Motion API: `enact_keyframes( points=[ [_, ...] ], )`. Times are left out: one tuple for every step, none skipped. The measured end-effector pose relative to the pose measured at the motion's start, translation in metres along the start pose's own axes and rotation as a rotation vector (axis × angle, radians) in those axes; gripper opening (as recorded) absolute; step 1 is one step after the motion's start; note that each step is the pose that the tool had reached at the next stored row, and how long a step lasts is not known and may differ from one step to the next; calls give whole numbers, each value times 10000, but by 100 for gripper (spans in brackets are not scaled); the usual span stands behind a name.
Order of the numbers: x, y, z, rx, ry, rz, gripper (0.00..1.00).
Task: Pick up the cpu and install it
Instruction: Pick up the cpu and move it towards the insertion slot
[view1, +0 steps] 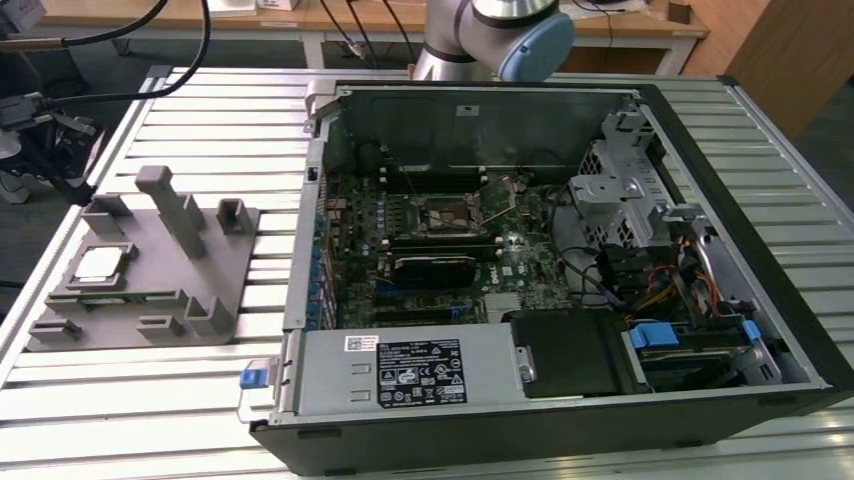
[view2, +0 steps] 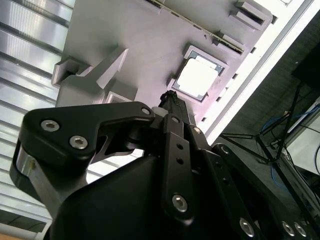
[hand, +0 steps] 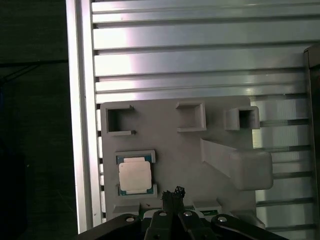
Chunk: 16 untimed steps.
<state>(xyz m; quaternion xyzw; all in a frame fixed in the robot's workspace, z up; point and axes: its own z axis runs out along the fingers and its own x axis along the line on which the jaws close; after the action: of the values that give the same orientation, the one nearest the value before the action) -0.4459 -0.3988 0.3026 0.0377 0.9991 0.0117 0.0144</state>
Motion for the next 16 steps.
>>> enact_keyframes(
  points=[
    [3,0,6,1,0,0,11],
    [6,-1,12,1,1,0,11],
    [8,-1,20,1,1,0,11],
    [11,-1,27,1,1,0,11],
    [16,-2,33,2,3,1,11],
    [20,-3,40,2,2,0,11],
    [24,-3,48,1,1,0,11],
    [28,-3,54,1,1,0,11],
    [31,-4,60,1,1,0,11],
    [34,-4,67,1,1,0,11],
    [36,-4,73,0,1,0,11],
    [39,-5,79,1,1,0,11],
    [44,-5,86,2,2,0,11],
    [48,-5,93,1,2,1,11],
    [52,-6,101,1,1,0,11],
    [55,-7,111,0,-1,0,11]
  ],
)
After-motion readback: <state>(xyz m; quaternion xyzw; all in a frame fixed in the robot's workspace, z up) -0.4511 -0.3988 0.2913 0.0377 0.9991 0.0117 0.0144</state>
